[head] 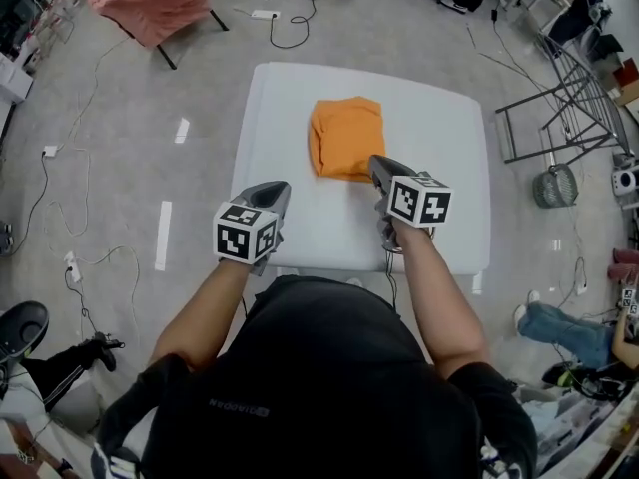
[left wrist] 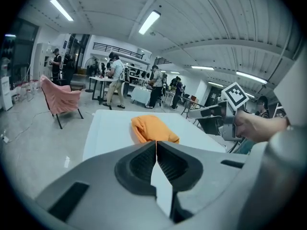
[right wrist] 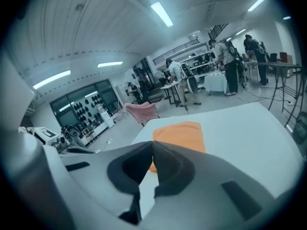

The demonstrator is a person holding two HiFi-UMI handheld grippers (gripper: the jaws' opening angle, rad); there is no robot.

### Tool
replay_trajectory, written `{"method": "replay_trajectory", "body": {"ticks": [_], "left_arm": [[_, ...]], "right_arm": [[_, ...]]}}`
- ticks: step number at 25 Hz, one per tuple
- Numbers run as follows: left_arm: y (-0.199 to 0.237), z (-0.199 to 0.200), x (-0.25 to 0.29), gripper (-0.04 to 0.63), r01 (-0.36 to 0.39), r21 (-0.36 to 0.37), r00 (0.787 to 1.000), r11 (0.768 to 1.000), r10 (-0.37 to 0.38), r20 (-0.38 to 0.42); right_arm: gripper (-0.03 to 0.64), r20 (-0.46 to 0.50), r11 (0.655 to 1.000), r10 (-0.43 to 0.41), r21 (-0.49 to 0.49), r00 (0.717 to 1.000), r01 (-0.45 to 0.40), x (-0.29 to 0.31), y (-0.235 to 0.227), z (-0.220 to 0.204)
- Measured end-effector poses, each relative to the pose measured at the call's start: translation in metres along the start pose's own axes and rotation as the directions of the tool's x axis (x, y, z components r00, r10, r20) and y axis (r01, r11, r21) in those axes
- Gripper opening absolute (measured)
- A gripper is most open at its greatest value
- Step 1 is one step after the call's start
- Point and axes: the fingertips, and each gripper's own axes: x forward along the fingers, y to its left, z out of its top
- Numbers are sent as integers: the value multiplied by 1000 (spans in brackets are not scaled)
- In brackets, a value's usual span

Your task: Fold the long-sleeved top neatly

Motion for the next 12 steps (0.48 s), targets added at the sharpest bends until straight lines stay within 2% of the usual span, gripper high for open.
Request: {"method": "replay_trajectory", "body": {"ticks": [5, 12], "left_arm": [[-34, 8, 2, 9, 17, 10, 999, 1000, -17, 31], [-69, 10, -3, 8, 38, 58, 998, 998, -41, 53]], "right_arm": [[5, 90, 998, 65, 4, 994, -65, -45, -2, 0], [5, 134, 997, 59, -55, 989, -52, -96, -12, -20]]}}
